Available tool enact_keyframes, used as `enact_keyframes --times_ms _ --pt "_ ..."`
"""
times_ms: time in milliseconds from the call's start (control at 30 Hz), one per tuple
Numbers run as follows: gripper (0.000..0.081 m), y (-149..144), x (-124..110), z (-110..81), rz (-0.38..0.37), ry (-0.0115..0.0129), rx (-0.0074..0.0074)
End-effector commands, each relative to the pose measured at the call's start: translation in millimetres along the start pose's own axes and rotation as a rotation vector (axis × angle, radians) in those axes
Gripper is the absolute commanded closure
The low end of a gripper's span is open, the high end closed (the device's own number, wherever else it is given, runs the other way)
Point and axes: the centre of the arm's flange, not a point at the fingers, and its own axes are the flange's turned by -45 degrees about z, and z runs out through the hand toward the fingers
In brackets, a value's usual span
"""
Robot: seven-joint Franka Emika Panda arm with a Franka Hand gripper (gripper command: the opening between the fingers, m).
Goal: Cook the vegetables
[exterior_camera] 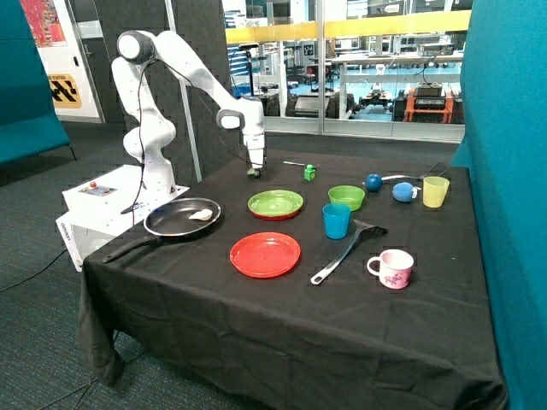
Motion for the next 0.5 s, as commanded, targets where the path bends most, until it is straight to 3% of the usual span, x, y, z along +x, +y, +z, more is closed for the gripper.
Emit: enact_keyframes --times_ms 0,100,167,200,233,267,467 --pt "0.0236 -5.6 4.0 4.9 0.001 -0.0012 -0.0041" --pt "0.0242 -5.9 4.9 5.0 0.0 -0.0012 -0.0041" --pt "0.0428 -6.4 5.8 5.1 0.004 -0.0012 -0.0041" --pt "0.0597 -6.3 6.3 5.3 0.01 -0.0012 -0.0041" --pt "0.0702 -6.0 6.7 5.4 0.013 -0.0012 -0.0041" --pt "0.0755 -5.6 7.1 5.5 0.017 -0.0012 -0.0041" --pt "0.0807 -0.4 8.0 5.7 0.029 -0.0011 -0.0041"
